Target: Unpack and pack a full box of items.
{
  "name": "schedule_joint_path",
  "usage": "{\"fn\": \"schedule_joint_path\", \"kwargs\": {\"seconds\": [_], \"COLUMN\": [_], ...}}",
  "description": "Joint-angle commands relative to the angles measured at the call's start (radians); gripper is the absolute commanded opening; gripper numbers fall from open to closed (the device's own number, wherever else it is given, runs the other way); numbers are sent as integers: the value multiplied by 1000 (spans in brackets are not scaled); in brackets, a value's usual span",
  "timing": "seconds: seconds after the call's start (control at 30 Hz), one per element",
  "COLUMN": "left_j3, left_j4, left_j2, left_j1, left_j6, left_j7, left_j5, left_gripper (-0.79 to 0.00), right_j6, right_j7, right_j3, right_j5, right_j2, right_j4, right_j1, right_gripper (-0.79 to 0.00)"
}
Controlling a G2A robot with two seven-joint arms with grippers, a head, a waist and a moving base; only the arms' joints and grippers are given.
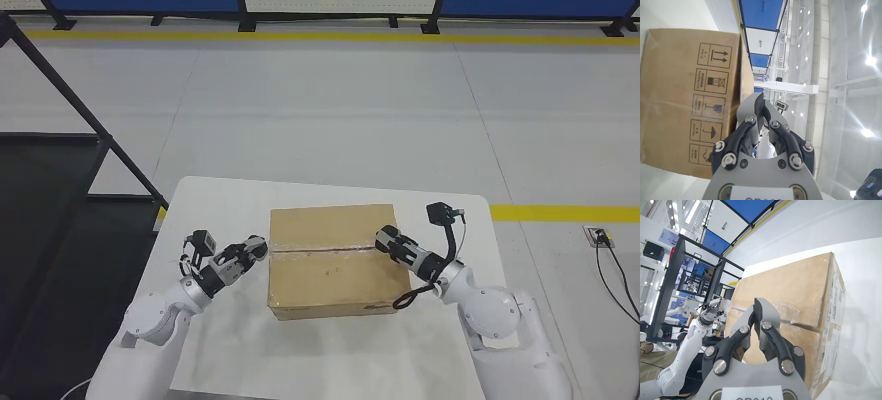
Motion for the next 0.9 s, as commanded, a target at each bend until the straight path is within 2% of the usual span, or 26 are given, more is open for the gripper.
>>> {"fn": "schedule_joint_path", "kwargs": {"seconds": [0.0,0.5,0.87], "left_j3": [5,63,92], "left_j4": [24,196,267], "left_j2": [0,-11,-20], "left_j1": [-7,-88,-130], "left_j6": [2,4,-22], "left_j7": [-7,-40,-39], "left_j5": [1,-18,-27], "left_gripper": [-785,-785,-785], "right_j6": [0,26,40], "right_j7": [2,1,-3], "right_j3": [-2,-19,-38], "right_j5": [2,-7,-11], "right_j2": [2,16,25], "right_j4": [3,-12,-31], "right_j1": [5,14,10], "right_gripper": [-785,-785,-785]}}
